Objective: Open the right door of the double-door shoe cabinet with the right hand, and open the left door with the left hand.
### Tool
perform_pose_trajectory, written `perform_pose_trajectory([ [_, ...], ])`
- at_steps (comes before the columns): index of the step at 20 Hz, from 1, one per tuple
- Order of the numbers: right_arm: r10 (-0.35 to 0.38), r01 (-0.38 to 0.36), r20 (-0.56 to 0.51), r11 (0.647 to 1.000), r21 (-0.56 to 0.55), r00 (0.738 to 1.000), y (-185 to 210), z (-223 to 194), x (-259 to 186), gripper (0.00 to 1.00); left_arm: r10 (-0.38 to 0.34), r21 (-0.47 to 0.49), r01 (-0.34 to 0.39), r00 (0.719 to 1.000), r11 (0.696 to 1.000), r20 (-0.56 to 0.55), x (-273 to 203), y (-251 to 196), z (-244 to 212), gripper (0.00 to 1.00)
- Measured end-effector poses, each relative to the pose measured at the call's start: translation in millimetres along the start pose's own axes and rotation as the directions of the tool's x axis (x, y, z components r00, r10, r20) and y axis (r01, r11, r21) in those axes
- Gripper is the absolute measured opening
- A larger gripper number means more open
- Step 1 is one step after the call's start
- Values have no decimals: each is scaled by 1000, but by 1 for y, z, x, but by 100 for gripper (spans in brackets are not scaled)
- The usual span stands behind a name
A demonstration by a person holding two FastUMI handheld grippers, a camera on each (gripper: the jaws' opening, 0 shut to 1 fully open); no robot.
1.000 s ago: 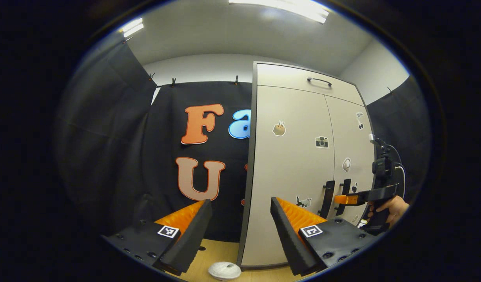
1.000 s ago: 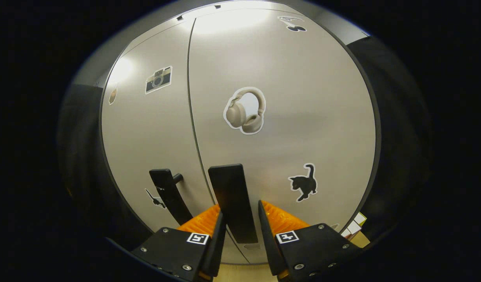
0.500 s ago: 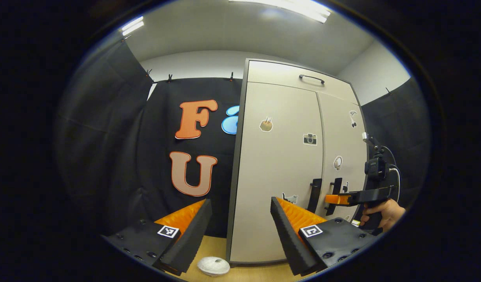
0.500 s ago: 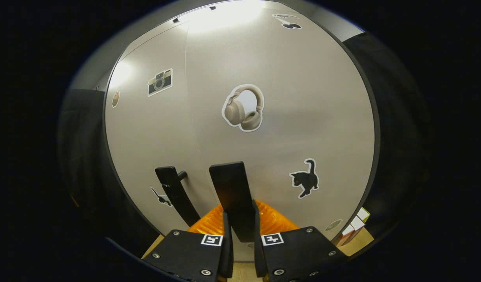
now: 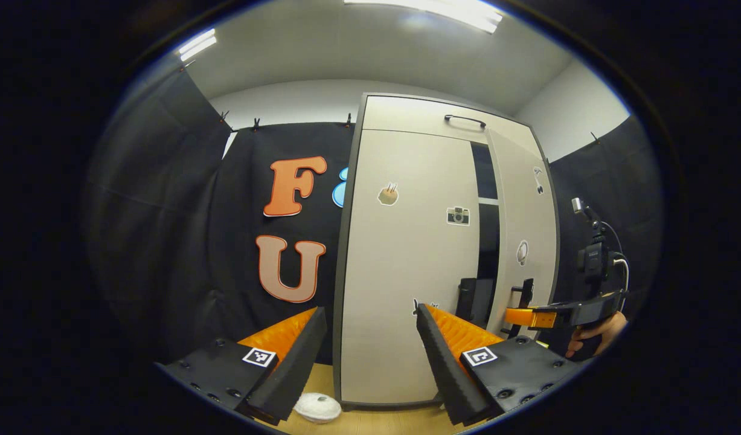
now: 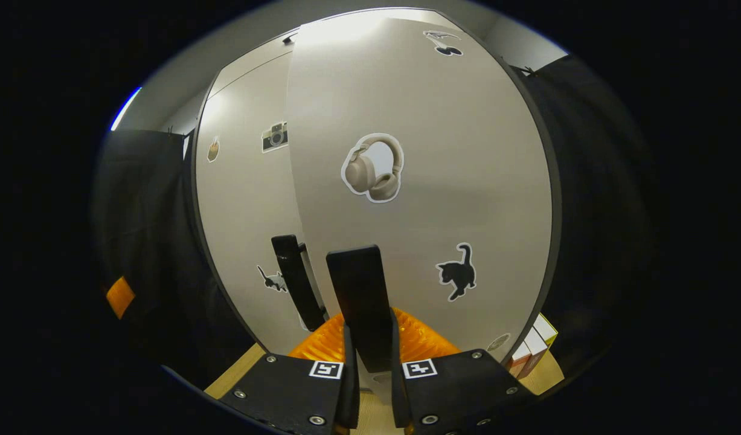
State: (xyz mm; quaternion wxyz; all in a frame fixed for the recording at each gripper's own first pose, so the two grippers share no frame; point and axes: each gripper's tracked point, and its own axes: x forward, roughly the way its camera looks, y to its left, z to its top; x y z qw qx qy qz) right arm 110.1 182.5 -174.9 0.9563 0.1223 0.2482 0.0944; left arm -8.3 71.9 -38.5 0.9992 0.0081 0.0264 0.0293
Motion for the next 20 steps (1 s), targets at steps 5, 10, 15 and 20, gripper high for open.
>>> perform_pose_trajectory([
  [5, 29, -29, 2, 1000, -8, 1000, -6, -2, -22, 21, -62, 6, 62, 998, 998, -6, 7, -44, -1, 96],
  [10, 48, -48, 21, 999, 2, 999, -12, 0, -34, 21, -121, 19, 121, 993, 992, 1, 17, -81, 0, 96],
  [15, 49, -50, 30, 999, 14, 998, -19, -1, -45, 21, -172, -9, 172, 985, 985, -3, 23, -109, -1, 95],
  [20, 21, -22, 45, 999, 32, 999, -30, 0, -54, 21, -189, -14, 189, 982, 982, -18, 34, -124, -9, 96],
])
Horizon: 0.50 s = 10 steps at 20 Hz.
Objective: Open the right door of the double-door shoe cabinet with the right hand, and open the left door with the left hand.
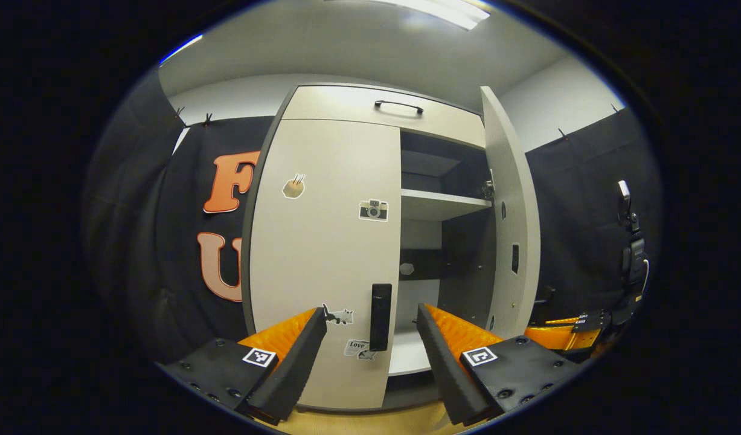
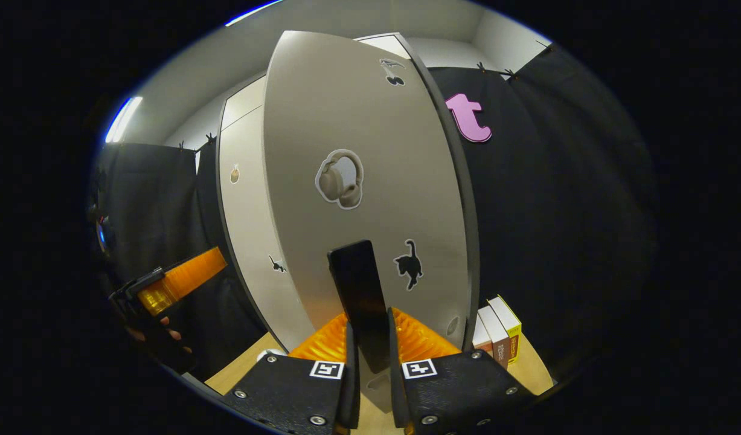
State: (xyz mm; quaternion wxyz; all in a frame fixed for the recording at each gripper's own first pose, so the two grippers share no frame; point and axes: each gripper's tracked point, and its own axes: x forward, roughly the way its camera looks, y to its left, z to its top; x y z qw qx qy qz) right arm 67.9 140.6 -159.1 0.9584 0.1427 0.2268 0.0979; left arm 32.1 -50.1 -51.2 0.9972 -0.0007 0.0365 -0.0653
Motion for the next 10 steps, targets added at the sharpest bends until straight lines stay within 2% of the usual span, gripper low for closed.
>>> perform_pose_trajectory([
  [10, -88, 88, 58, 996, -8, 994, -31, 9, -11, 17, -34, -22, 34, 999, 999, -28, 21, -23, -18, 96],
])
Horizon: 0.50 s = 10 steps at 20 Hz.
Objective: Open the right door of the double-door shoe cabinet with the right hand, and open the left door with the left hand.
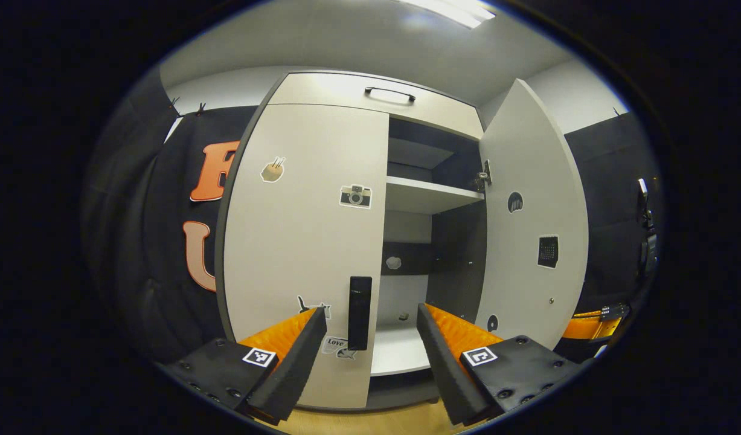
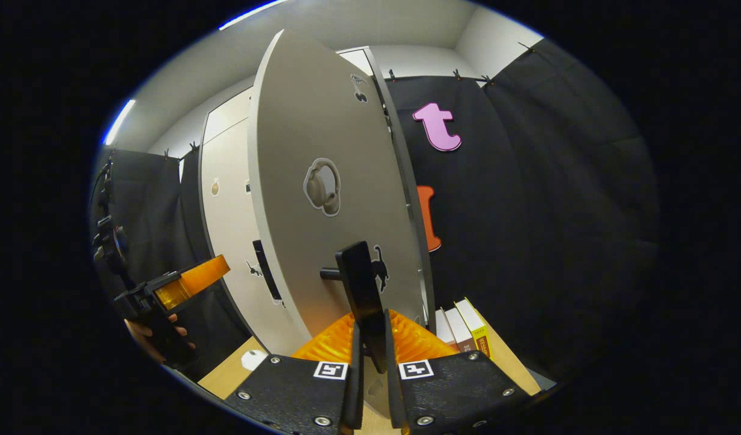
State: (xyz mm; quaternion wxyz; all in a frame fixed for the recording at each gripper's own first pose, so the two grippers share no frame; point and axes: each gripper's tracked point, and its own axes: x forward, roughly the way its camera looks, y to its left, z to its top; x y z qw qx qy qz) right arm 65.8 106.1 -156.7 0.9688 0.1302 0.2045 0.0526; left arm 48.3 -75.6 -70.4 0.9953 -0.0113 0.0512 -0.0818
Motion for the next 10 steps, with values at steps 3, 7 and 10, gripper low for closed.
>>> perform_pose_trajectory([
  [3, -36, 37, 13, 998, -44, 999, -14, 2, 0, 13, -2, -11, 2, 1000, 1000, -16, 6, -3, -5, 95],
  [7, -92, 93, 22, 995, -40, 995, -29, 5, -3, 8, 6, -3, -6, 1000, 1000, -26, 11, -1, -9, 96],
  [10, -163, 164, 25, 986, -43, 986, -42, 6, -6, 5, 12, -7, -13, 999, 1000, -52, 16, -1, -17, 95],
])
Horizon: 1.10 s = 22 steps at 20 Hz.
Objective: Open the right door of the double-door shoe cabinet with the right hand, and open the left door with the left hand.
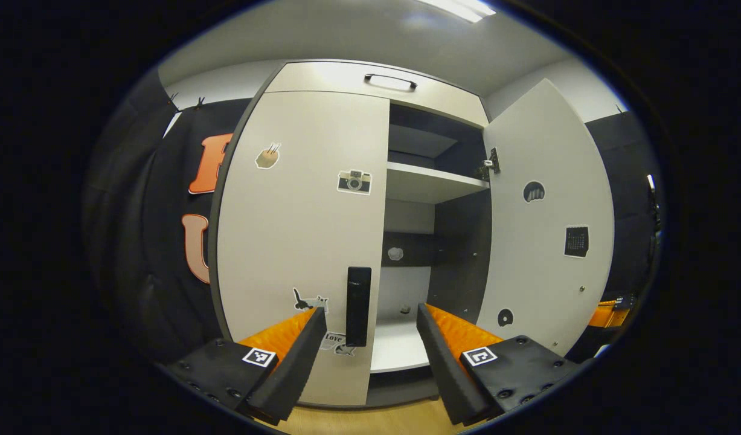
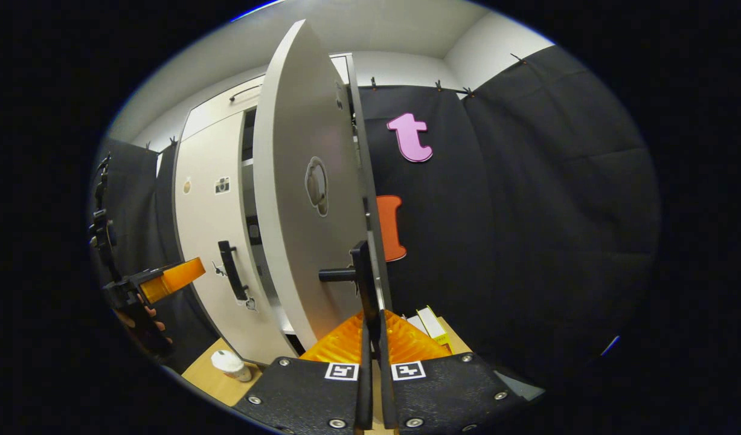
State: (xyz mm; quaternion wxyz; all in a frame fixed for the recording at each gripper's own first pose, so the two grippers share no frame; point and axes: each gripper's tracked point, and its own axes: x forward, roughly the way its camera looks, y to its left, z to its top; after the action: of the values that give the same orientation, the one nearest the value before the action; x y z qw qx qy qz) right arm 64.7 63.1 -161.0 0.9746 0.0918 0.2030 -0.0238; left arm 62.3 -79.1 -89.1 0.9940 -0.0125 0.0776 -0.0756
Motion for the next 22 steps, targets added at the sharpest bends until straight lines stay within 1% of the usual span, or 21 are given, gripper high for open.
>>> perform_pose_trajectory([
  [2, -28, 28, 2, 1000, -15, 1000, -10, 3, -1, 5, -3, -8, 3, 1000, 1000, -10, 3, 0, -4, 98],
  [7, -69, 69, 3, 998, -3, 998, -26, 6, -4, 4, 2, -1, -2, 1000, 1000, -20, 9, 2, -10, 96],
  [10, -49, 49, 5, 998, 25, 999, -25, 7, -11, 4, -3, 0, 3, 1000, 1000, -30, 16, 1, -15, 96],
  [11, -48, 48, 10, 999, 21, 999, -27, 8, -12, 4, -10, 5, 10, 999, 1000, -30, 19, 1, -16, 96],
  [14, -21, 21, 17, 1000, 5, 1000, -19, 8, -22, 3, 7, 19, -6, 999, 1000, -39, 29, 8, -23, 96],
  [17, -37, 36, 38, 999, 23, 999, -27, 16, -36, 3, 3, 14, -2, 999, 1000, -49, 35, 9, -27, 96],
  [18, -43, 42, 37, 999, 30, 998, -30, 17, -41, 3, 3, 18, -2, 999, 1000, -50, 36, 7, -27, 95],
  [19, -57, 56, 45, 998, 30, 997, -37, 21, -47, 3, 2, 22, -1, 999, 1000, -48, 39, 6, -27, 96],
  [22, -101, 100, 57, 995, 10, 993, -56, 23, -60, 3, 7, 33, -5, 999, 999, -45, 50, 5, -30, 96],
])
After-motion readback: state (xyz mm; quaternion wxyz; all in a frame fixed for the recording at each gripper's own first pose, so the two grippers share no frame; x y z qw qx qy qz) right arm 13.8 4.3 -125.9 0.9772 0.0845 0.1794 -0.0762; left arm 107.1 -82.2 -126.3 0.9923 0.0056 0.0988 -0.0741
